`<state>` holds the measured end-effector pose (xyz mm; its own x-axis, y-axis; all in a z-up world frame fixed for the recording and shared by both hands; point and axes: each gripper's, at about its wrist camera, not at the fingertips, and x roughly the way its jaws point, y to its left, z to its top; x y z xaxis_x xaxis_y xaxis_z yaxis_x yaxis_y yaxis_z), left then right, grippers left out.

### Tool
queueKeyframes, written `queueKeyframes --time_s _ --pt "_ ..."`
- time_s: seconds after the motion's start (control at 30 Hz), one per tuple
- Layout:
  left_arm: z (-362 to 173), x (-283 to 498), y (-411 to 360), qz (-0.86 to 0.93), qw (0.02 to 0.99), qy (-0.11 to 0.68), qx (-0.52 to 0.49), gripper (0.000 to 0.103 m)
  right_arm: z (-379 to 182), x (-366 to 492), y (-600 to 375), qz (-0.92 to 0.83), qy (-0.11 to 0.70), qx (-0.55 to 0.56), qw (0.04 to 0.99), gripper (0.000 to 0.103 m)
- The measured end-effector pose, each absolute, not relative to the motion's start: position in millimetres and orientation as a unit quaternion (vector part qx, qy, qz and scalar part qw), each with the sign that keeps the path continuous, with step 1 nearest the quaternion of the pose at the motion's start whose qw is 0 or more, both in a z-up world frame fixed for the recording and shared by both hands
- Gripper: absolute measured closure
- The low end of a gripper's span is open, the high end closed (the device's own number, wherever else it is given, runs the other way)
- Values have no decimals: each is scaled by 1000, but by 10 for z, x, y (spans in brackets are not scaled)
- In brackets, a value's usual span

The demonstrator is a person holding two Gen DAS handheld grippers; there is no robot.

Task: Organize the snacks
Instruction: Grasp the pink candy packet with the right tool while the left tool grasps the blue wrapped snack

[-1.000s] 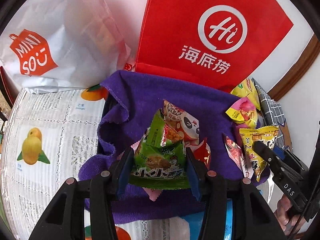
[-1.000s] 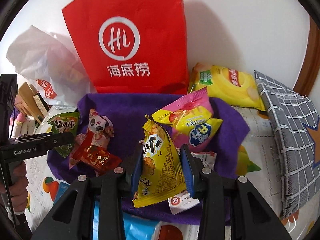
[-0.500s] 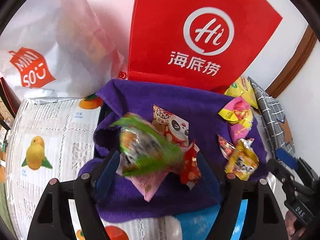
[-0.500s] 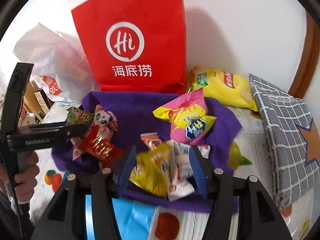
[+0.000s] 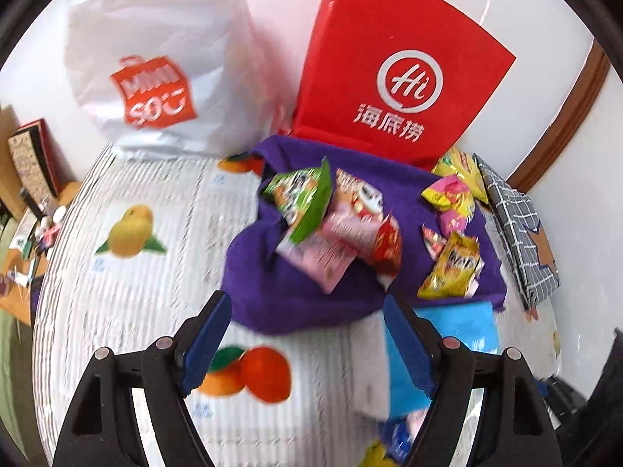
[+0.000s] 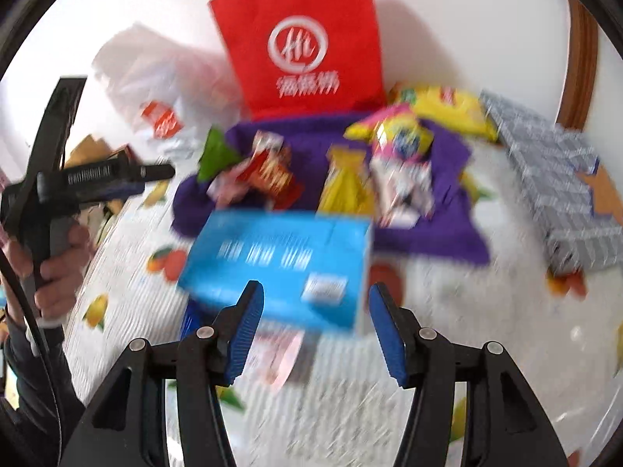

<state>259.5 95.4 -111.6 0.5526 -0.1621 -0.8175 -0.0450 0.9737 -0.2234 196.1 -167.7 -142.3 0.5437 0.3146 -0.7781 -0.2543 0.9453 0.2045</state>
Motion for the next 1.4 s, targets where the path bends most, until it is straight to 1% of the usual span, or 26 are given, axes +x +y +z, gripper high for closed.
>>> queueKeyframes --time_s 0.2,0.4,0.57,0.6,0.63,0.67,0.7,0.87,1.13,1.33,1.37,1.4 --pt "-1253 2347 1121 -31 869 482 -110 24 -1839 1774 -1367 182 496 38 848 47" --pt "-1340 2184 1262 -24 865 488 -109 24 -2063 1844 -1170 172 515 36 839 46" --pt "-1375 2090 1285 -23 865 490 -110 24 -2104 1812 -981 154 488 -16 859 43" --pt "-1382 2070 1277 -24 865 489 -110 24 -2105 1796 -941 153 483 -30 862 44" --pt "-1392 2047 1260 -25 864 490 -109 24 -2103 1782 -927 157 478 -34 864 56" --pt "-1407 2022 1234 -27 864 492 -108 24 -2100 1787 -936 166 480 -29 861 61" --pt "-1422 2002 1206 -30 863 494 -107 24 -2090 1780 -938 170 480 -29 860 72" --pt "-1591 1851 937 -43 852 514 -94 24 -2065 1660 -1056 179 475 -24 861 74" --pt "-1920 1645 519 -62 827 547 -115 24 -1905 1366 -1526 166 457 0 874 74" --pt "-1958 1593 273 -22 847 520 -107 24 -1802 1224 -1979 134 442 7 887 74" --pt "-1965 1595 227 -16 851 517 -97 27 -1784 1207 -2035 131 439 6 889 74" --pt "-1970 1592 157 -5 855 513 -78 35 -1765 1190 -2080 127 435 5 891 74"
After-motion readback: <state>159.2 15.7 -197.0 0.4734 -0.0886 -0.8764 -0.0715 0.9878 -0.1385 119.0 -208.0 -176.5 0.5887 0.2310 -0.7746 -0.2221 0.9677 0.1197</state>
